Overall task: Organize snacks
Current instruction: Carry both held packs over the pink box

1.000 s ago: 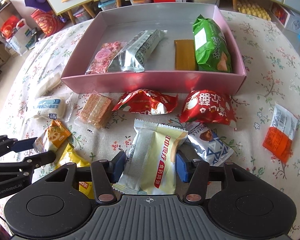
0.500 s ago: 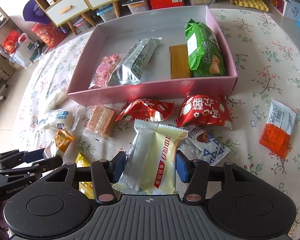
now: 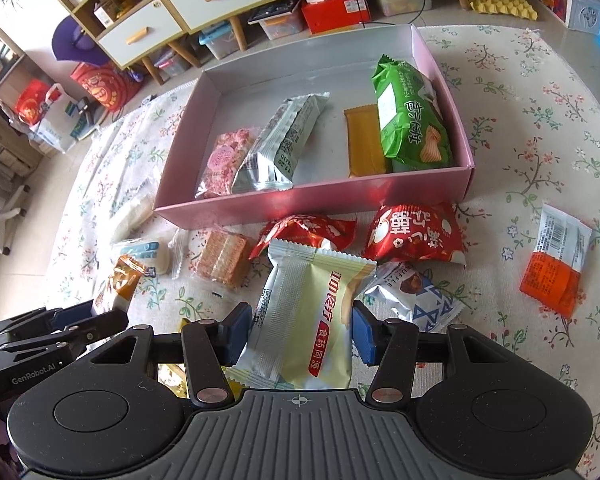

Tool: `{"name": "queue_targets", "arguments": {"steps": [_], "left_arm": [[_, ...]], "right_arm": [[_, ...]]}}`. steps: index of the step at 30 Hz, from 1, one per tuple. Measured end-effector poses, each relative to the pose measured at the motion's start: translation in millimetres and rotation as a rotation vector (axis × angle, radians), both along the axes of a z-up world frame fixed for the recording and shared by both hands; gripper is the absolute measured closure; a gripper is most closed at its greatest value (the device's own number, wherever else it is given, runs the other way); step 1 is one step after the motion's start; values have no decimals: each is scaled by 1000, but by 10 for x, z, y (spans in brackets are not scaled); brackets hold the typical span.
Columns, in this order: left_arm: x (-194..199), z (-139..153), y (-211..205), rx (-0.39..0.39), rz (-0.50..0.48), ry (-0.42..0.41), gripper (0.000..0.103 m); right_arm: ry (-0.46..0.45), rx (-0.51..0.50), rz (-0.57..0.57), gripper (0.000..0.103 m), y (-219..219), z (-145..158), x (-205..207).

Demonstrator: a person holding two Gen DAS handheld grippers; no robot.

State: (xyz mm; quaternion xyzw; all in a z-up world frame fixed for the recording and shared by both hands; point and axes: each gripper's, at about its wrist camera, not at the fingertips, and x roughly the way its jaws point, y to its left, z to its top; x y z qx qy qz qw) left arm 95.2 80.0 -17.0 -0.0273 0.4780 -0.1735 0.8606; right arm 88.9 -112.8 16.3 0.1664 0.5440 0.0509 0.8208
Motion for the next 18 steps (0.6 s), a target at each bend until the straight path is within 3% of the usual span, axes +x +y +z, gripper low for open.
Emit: {"name": "queue_targets", "arguments": {"steps": [18], "left_arm": [[177, 147, -18, -127, 95, -46, 61]], "right_arm": [[-88, 104, -75, 51, -139, 190, 173]]}}
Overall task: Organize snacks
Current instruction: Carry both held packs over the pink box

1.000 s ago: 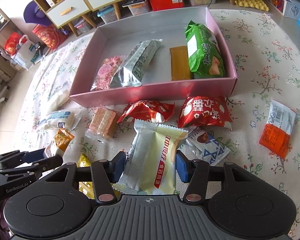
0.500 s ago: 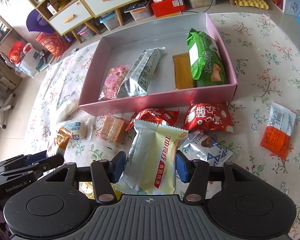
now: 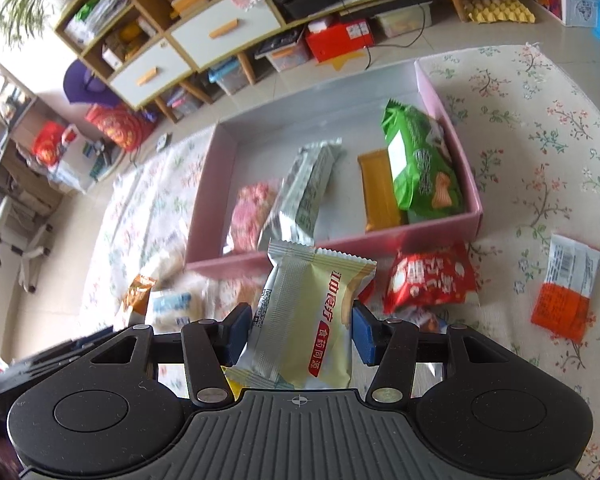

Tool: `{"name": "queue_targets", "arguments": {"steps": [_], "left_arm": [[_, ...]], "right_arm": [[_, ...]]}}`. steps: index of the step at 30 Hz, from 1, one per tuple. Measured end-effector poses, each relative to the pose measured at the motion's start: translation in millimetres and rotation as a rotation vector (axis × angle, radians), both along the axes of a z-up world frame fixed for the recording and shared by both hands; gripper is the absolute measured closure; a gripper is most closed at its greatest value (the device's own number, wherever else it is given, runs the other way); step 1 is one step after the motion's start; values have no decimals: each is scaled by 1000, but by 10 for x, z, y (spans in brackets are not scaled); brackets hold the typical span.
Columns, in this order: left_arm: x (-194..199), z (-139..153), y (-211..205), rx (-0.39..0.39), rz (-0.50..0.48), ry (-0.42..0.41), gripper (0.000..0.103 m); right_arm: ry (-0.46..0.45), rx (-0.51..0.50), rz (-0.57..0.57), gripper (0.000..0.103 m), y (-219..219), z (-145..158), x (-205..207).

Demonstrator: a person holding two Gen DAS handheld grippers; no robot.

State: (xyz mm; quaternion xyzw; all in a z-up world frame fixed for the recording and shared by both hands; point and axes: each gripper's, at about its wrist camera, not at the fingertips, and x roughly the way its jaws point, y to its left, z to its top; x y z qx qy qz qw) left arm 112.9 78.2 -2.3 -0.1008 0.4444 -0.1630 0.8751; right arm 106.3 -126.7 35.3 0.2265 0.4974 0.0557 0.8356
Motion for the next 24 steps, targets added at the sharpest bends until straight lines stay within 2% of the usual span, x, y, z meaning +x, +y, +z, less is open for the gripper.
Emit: {"name": "queue_targets", "arguments": {"steps": [8, 15, 24], "left_arm": [[219, -45, -151, -75, 47, -26, 61], [461, -104, -506, -117, 70, -65, 61], [655, -284, -660, -28, 104, -85, 61]], "right_arm": [[-64, 28, -53, 51, -81, -36, 201], [-108, 29, -124, 51, -238, -175, 513], [-103, 40, -149, 51, -282, -436, 753]]}}
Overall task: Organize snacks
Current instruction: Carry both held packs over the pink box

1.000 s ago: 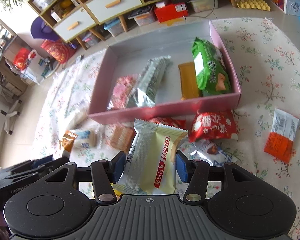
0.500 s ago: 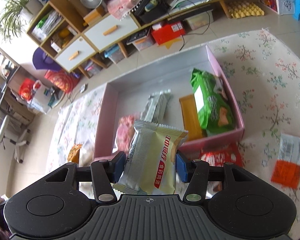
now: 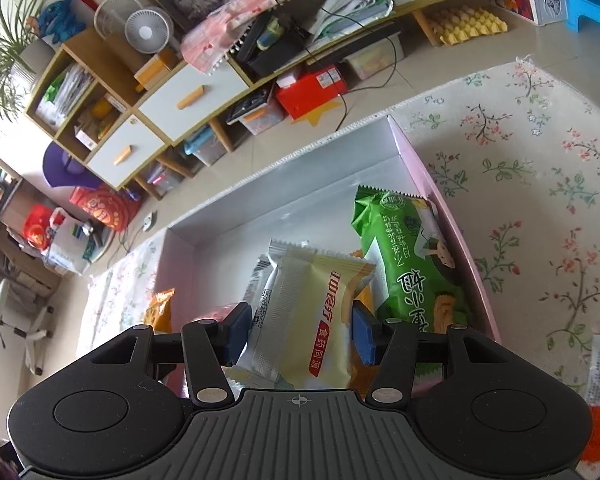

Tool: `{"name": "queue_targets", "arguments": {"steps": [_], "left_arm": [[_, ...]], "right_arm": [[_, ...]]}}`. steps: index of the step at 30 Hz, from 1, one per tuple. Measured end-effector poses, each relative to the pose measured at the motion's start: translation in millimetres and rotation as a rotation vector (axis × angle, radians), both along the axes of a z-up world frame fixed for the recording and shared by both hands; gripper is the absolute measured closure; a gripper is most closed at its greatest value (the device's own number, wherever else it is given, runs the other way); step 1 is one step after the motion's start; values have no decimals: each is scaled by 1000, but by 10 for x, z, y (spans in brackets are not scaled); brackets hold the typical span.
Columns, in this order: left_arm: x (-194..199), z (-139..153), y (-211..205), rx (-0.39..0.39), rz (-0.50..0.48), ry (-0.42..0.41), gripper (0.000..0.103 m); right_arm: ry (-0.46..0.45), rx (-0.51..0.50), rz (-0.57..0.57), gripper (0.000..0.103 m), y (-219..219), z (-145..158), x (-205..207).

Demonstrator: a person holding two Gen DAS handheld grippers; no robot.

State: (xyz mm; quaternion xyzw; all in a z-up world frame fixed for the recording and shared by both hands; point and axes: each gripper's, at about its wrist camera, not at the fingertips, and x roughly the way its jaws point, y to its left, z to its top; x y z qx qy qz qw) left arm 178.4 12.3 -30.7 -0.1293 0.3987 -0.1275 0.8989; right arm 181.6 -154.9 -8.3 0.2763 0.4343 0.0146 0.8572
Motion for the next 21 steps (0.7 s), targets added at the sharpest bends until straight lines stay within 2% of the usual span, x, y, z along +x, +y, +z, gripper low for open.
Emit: {"name": "queue_targets", "arguments": {"steps": [9, 16, 21], "left_arm": [[10, -29, -12, -29, 23, -9, 61], [10, -46, -105, -14, 5, -18, 60], [7, -34, -121, -15, 3, -22, 53]], "right_arm": [[-28, -30, 24, 51, 45, 1, 22], [-42, -33, 29, 51, -8, 6, 34], [-54, -16, 24, 47, -43, 41, 17]]}}
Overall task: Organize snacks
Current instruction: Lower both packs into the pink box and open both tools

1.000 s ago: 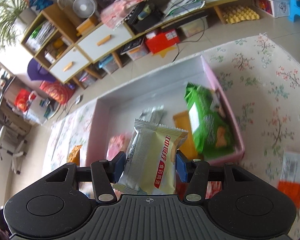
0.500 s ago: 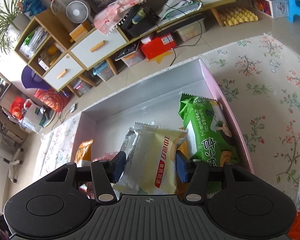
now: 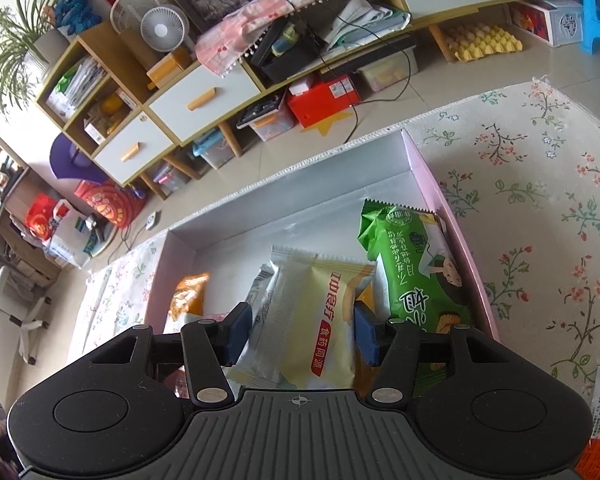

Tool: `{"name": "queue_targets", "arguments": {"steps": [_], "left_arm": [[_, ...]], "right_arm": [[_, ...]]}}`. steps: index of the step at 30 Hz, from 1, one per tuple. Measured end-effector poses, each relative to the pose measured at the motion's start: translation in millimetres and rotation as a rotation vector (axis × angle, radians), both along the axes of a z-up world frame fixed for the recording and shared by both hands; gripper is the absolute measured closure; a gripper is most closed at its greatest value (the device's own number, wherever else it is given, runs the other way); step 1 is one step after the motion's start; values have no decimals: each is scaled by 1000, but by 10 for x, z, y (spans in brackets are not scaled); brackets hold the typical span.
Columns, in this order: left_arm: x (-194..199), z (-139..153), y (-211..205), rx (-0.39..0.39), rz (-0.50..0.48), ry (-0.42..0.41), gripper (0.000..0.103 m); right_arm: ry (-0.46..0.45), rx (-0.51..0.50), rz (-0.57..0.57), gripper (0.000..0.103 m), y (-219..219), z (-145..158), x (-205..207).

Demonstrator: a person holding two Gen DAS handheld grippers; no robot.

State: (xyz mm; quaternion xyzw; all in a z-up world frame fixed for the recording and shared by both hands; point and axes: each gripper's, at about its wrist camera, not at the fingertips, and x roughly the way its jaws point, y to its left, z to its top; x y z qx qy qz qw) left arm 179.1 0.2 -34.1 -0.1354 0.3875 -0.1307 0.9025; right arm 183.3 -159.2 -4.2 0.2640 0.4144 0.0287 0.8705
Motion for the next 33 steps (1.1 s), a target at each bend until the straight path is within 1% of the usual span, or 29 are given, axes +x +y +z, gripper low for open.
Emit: {"name": "queue_targets", "arguments": {"steps": [1, 2, 4, 13, 16, 26, 30, 33], "left_arm": [[-2, 6, 2, -7, -3, -1, 49], [-2, 13, -5, -11, -5, -2, 45], [-12, 31, -10, -11, -5, -4, 41], [-97, 78, -72, 4, -8, -4, 25], [-133, 112, -89, 15, -14, -9, 19], [-323, 234, -66, 77, -41, -20, 3], [-394, 262, 6, 87, -21, 2, 2], [-470, 296, 47, 123, -29, -7, 1]], "right_arm": [[1, 9, -2, 40, -15, 7, -5], [-4, 21, -3, 38, -33, 19, -16], [-13, 35, -6, 33, -60, 54, -37], [-26, 7, 2, 26, -90, 188, -141], [-26, -20, 8, 22, -75, 236, -176], [-17, -120, 31, 16, -38, 404, -387], [-17, -155, 46, 14, -6, 458, -510], [-24, -189, 70, 13, 41, 496, -613]]}}
